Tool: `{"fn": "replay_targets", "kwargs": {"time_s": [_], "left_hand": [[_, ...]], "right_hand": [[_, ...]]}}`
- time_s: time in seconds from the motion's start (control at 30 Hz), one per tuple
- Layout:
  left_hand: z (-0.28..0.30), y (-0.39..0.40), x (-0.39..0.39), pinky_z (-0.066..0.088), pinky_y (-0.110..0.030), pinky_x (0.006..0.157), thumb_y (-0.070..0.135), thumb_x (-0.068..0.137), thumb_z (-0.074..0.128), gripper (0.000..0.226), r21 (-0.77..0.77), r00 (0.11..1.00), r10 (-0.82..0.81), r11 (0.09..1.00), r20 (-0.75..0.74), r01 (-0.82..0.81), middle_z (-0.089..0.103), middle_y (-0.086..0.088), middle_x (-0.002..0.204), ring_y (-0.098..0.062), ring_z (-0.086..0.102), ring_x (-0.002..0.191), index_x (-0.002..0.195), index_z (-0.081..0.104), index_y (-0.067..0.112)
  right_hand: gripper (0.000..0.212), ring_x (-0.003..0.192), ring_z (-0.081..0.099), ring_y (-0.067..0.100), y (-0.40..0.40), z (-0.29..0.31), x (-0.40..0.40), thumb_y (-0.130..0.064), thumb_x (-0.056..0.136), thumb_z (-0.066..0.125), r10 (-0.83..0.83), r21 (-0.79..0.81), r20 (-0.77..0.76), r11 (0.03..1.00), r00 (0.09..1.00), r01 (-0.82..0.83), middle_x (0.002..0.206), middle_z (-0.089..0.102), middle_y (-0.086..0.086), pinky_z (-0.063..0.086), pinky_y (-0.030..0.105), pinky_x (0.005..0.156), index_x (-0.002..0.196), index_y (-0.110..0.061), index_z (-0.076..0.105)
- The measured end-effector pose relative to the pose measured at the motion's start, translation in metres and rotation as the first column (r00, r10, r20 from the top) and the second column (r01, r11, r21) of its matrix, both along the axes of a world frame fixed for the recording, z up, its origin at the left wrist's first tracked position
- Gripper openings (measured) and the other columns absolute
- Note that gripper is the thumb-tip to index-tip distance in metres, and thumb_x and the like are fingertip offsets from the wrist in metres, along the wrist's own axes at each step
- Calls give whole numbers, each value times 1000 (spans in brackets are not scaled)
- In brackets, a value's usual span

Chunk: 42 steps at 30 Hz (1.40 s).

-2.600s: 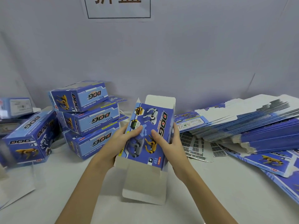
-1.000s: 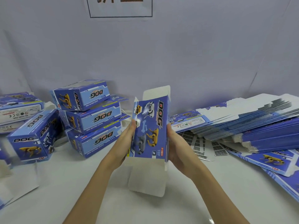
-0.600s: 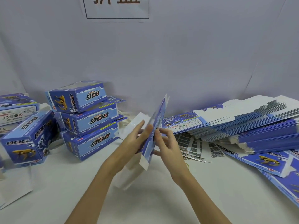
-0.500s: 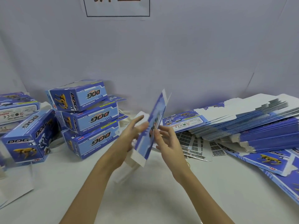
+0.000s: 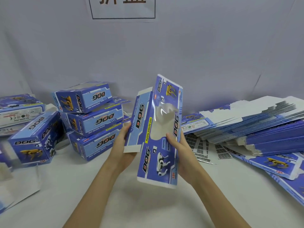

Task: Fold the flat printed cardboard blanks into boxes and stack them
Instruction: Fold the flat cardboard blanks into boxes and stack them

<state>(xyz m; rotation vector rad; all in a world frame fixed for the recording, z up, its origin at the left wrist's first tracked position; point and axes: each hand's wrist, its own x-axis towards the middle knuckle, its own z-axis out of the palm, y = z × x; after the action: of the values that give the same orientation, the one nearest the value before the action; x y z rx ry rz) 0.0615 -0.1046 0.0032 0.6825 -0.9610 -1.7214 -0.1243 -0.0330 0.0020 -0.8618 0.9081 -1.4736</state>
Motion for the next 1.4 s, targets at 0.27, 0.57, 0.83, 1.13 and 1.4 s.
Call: {"fn": "replay_targets", "kwargs": {"time_s": [0.27, 0.57, 0.83, 1.13, 1.4], "left_hand": [[-6, -5, -9, 59, -20, 66, 66, 86, 61, 59, -253, 896, 122, 967, 426, -12, 76, 9, 114, -7, 76, 96, 139, 48, 44], [5, 5, -8, 63, -35, 80, 38, 94, 75, 47, -284, 944, -60, 946, 326, 158, 73, 6, 129, -22, 73, 113, 132, 54, 55], [8, 4, -1, 63, -36, 81, 46, 84, 84, 66, -228, 877, -264, 899, 402, 375, 70, 6, 133, -28, 72, 116, 128, 43, 74], [1, 3, -17, 62, -26, 74, 63, 83, 67, 67, -390, 910, 180, 920, 373, -22, 52, 13, 145, -3, 71, 105, 142, 42, 45], [8, 4, -11, 64, -47, 84, 49, 93, 66, 60, -383, 967, 52, 923, 248, 49, 62, 16, 141, -23, 69, 121, 145, 39, 64]], "right_hand": [[54, 116, 73, 14, -4, -13, -11, -32, 105, 61, -50, -96, -445, 995, 894, 8, 126, 72, -21, 64, 31, 83, 144, -60, 36], [87, 140, 55, 8, -3, -12, -9, -54, 94, 68, -139, -227, -478, 973, 867, 31, 161, 42, -17, 60, 36, 99, 158, -63, 10], [95, 156, 35, 23, -1, 6, -16, -65, 86, 68, -404, -409, -489, 889, 773, 205, 172, 30, -6, 43, 61, 117, 164, -52, 15], [73, 135, 62, 17, 5, 3, -10, -22, 98, 56, -288, -427, -417, 899, 862, 93, 158, 52, -1, 59, 33, 98, 165, -29, 27], [81, 126, 63, -3, 8, 6, -14, -23, 99, 56, -176, -351, -451, 936, 875, 7, 139, 60, -32, 57, 14, 86, 168, -34, 14]]}}
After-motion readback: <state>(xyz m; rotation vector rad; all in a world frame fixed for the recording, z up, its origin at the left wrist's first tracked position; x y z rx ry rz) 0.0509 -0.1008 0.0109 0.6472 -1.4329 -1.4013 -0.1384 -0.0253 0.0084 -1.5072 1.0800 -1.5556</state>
